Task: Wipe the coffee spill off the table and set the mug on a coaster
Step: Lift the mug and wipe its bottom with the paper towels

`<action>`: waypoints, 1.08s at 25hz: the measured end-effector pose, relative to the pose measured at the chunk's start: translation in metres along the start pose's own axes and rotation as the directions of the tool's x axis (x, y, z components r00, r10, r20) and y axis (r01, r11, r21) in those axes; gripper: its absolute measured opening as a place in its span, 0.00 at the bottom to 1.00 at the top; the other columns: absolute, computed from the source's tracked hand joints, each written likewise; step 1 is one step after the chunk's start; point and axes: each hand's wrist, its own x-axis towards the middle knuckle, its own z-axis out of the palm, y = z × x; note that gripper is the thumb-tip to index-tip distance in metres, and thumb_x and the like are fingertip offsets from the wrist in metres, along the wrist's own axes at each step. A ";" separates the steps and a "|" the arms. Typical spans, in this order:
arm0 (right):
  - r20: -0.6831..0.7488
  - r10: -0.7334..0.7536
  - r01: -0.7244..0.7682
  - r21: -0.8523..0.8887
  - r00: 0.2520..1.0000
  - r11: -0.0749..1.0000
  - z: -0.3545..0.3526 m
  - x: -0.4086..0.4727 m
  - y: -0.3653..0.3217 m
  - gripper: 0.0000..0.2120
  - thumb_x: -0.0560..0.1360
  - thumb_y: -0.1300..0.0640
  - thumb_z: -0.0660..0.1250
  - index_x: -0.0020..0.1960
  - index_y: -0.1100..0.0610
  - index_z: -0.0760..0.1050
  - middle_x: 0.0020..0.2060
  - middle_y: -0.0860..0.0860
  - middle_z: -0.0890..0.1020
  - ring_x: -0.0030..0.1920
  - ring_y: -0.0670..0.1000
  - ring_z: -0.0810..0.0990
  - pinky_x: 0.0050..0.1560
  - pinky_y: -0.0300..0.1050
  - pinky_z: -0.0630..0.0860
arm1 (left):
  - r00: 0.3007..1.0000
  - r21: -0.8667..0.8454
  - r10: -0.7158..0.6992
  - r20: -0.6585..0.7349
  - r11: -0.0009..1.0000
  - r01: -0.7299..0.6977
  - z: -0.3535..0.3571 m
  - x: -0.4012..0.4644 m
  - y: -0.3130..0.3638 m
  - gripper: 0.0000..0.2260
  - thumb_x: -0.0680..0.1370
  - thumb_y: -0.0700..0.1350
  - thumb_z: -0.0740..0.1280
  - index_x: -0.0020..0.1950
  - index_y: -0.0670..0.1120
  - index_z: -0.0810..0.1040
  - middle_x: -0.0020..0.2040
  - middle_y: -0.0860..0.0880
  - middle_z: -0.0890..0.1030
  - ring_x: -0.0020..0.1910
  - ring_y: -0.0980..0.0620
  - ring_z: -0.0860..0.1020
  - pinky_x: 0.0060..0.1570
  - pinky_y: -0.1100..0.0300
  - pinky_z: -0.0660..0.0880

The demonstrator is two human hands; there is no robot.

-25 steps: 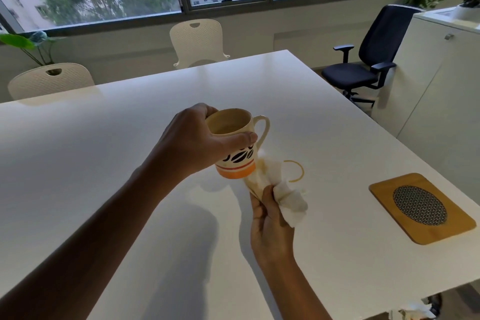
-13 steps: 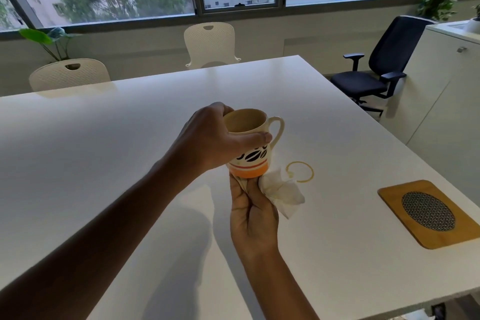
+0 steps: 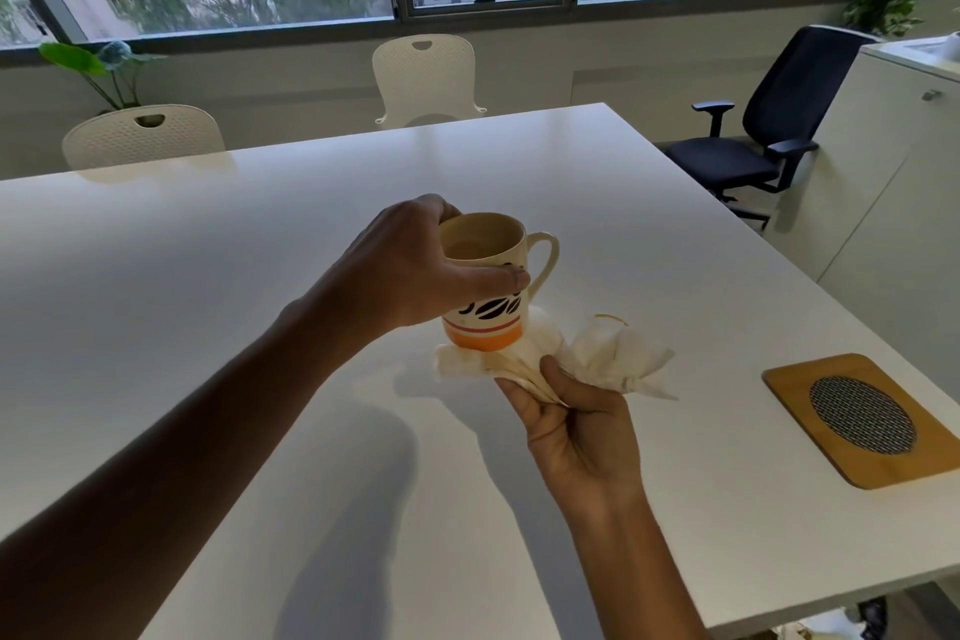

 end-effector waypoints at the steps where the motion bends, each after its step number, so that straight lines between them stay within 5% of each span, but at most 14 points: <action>1: -0.006 0.016 -0.016 0.014 1.000 1.000 -0.001 -0.001 -0.003 0.47 0.65 0.78 0.80 0.81 0.65 0.67 0.74 0.70 0.76 0.77 0.73 0.72 0.63 0.71 0.80 | 1.000 -0.008 -0.008 0.015 1.000 0.008 -0.001 0.000 0.000 0.40 0.63 0.71 0.78 0.67 0.49 0.76 0.56 0.53 0.83 0.50 0.49 0.84 0.44 0.57 0.85; 6: -0.015 0.085 -0.085 0.007 0.996 0.996 -0.014 -0.002 -0.019 0.34 0.74 0.73 0.68 0.80 0.64 0.69 0.75 0.69 0.76 0.76 0.72 0.73 0.62 0.71 0.81 | 0.997 -0.050 -0.045 0.063 0.998 0.048 0.003 -0.002 -0.004 0.38 0.63 0.69 0.79 0.66 0.50 0.77 0.56 0.52 0.84 0.50 0.50 0.84 0.44 0.57 0.85; 9: -0.062 0.084 -0.086 -0.032 0.994 0.996 -0.023 -0.004 -0.038 0.30 0.75 0.72 0.64 0.78 0.64 0.72 0.73 0.69 0.78 0.71 0.72 0.79 0.58 0.69 0.84 | 0.997 -0.074 -0.047 0.067 0.996 0.052 0.005 -0.007 -0.004 0.46 0.55 0.75 0.73 0.66 0.50 0.77 0.56 0.52 0.84 0.51 0.49 0.84 0.45 0.56 0.85; 12: -0.121 -0.009 -0.004 -0.107 0.993 0.994 -0.029 -0.001 -0.071 0.26 0.76 0.72 0.64 0.73 0.64 0.76 0.70 0.68 0.80 0.67 0.70 0.83 0.53 0.67 0.87 | 0.998 -0.091 -0.048 0.050 0.994 0.052 0.004 -0.011 -0.010 0.48 0.53 0.77 0.71 0.65 0.49 0.78 0.55 0.52 0.84 0.51 0.50 0.84 0.46 0.54 0.86; 14: -0.165 -0.195 0.139 -0.301 0.967 0.943 -0.033 0.009 -0.105 0.22 0.77 0.73 0.65 0.69 0.65 0.79 0.64 0.65 0.85 0.64 0.67 0.85 0.49 0.62 0.88 | 0.997 -0.097 -0.060 0.041 0.993 0.064 0.004 -0.014 -0.015 0.48 0.53 0.77 0.71 0.65 0.50 0.78 0.54 0.52 0.84 0.51 0.50 0.84 0.46 0.54 0.86; 15: -0.168 -0.342 0.232 -0.462 0.925 0.856 -0.036 0.015 -0.126 0.19 0.78 0.73 0.66 0.68 0.65 0.80 0.60 0.63 0.88 0.63 0.65 0.86 0.48 0.59 0.89 | 0.997 -0.100 -0.069 0.039 0.992 0.072 0.005 -0.016 -0.018 0.49 0.53 0.78 0.71 0.65 0.50 0.78 0.54 0.53 0.84 0.51 0.50 0.84 0.47 0.53 0.86; 17: -0.048 -0.625 0.364 -0.778 0.779 0.513 -0.039 0.032 -0.165 0.17 0.79 0.71 0.68 0.63 0.57 0.85 0.55 0.57 0.90 0.61 0.61 0.88 0.50 0.55 0.88 | 0.996 -0.111 -0.081 0.039 0.990 0.084 0.007 -0.019 -0.021 0.50 0.52 0.79 0.70 0.66 0.50 0.78 0.55 0.53 0.84 0.52 0.50 0.84 0.47 0.53 0.86; 19: 0.160 -0.732 0.268 -0.963 0.662 0.032 -0.047 0.058 -0.190 0.16 0.79 0.68 0.67 0.61 0.55 0.85 0.54 0.58 0.89 0.58 0.63 0.88 0.54 0.58 0.86 | 0.995 -0.125 -0.089 0.037 0.988 0.093 0.009 -0.021 -0.021 0.50 0.52 0.79 0.71 0.65 0.50 0.78 0.55 0.53 0.84 0.51 0.50 0.85 0.46 0.54 0.86; 20: 0.261 -0.702 0.140 -0.964 0.662 -0.226 -0.055 0.074 -0.195 0.17 0.79 0.69 0.66 0.63 0.58 0.84 0.54 0.61 0.89 0.57 0.66 0.87 0.54 0.59 0.85 | 0.995 -0.129 -0.094 0.033 0.987 0.097 0.010 -0.021 -0.021 0.49 0.52 0.79 0.71 0.65 0.51 0.78 0.54 0.54 0.84 0.51 0.51 0.84 0.46 0.55 0.86; 21: 0.318 -0.618 0.021 -0.899 0.719 -0.437 -0.061 0.091 -0.196 0.18 0.79 0.71 0.65 0.65 0.61 0.83 0.54 0.64 0.88 0.56 0.67 0.87 0.54 0.57 0.83 | 0.995 -0.132 -0.100 0.028 0.986 0.103 0.011 -0.022 -0.022 0.49 0.52 0.79 0.71 0.65 0.51 0.78 0.54 0.55 0.84 0.50 0.52 0.84 0.45 0.57 0.85; 23: 0.227 -0.383 -0.097 -0.740 0.895 -0.665 -0.072 0.122 -0.189 0.19 0.79 0.69 0.67 0.69 0.62 0.81 0.61 0.66 0.87 0.62 0.66 0.86 0.58 0.55 0.80 | 0.993 -0.137 -0.114 0.026 0.984 0.116 0.014 -0.023 -0.022 0.47 0.53 0.79 0.72 0.64 0.52 0.78 0.53 0.56 0.83 0.50 0.52 0.84 0.44 0.58 0.85; 27: -0.019 -0.107 -0.098 -0.588 0.994 -0.803 -0.069 0.150 -0.175 0.26 0.71 0.49 0.77 0.68 0.49 0.81 0.65 0.55 0.86 0.64 0.60 0.85 0.54 0.45 0.74 | 0.990 -0.149 -0.140 0.034 0.978 0.143 0.019 -0.025 -0.025 0.46 0.55 0.78 0.74 0.65 0.52 0.78 0.53 0.56 0.83 0.51 0.50 0.85 0.46 0.54 0.86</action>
